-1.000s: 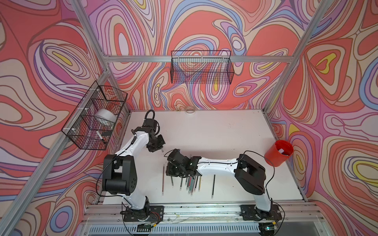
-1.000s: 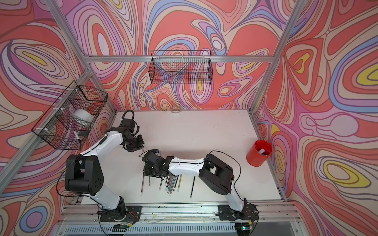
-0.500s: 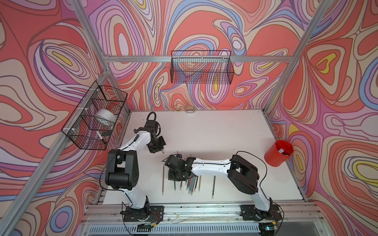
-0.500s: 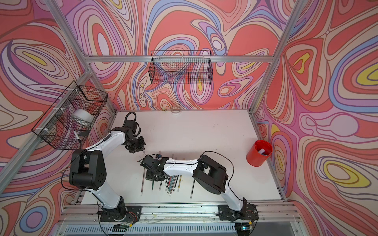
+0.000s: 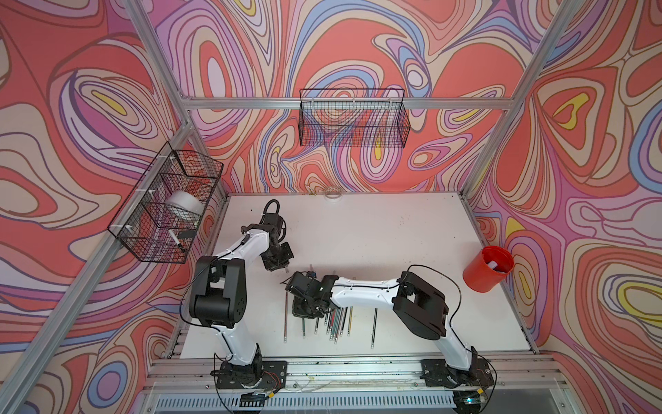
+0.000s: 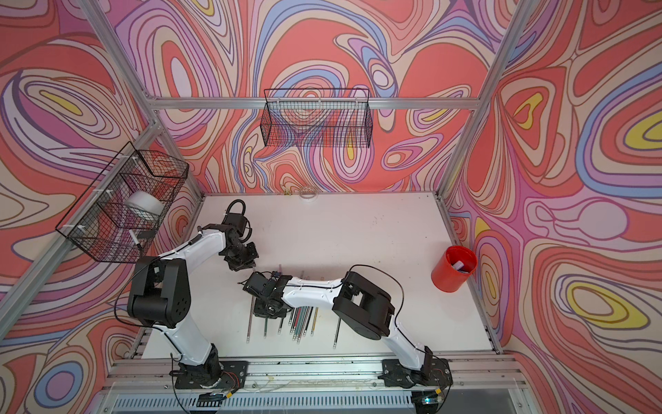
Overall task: Remove the protective cover of the pencils
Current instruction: Place the pencil at the center of the board, then place the protective sleeve at the center of the board.
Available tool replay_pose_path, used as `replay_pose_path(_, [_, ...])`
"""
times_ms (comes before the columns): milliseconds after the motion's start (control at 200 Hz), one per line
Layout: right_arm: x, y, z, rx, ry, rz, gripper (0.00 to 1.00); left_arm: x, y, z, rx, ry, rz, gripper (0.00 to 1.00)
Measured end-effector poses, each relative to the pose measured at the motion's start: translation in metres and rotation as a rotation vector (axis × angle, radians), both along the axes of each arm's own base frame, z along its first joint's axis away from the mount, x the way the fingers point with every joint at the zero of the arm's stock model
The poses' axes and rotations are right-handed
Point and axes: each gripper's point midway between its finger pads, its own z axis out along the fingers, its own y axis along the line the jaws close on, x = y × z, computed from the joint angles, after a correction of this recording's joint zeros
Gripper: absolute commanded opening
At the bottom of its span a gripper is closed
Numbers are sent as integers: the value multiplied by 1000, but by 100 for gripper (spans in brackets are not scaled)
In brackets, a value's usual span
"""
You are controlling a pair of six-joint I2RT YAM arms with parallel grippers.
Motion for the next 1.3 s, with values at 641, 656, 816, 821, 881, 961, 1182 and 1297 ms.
replay_pose_path(641, [3,8,9,6,-45,48,44,-14,3,-27,63,101,-26,5])
replay_pose_path(656, [3,8,11,8,-48,45,45,-14,3,-28,64,104,-26,6])
replay_pose_path(816, [6,9,53,64,-100,55,62,-16,2,-30,66,113,-31,12])
replay_pose_path(821, [6,9,55,67,-102,54,63,-16,2,-30,66,113,-32,12])
replay_pose_path(881, [7,8,84,112,-127,51,69,-16,1,-30,67,115,-37,15])
replay_pose_path(961, [7,5,128,188,-163,37,77,-17,1,-30,69,116,-39,19])
replay_pose_path(1182, [-2,-15,220,353,-210,4,98,-17,0,-30,79,114,-47,33])
replay_pose_path(1297, [-4,-25,238,375,-181,-39,98,-17,-1,-31,79,116,-52,38])
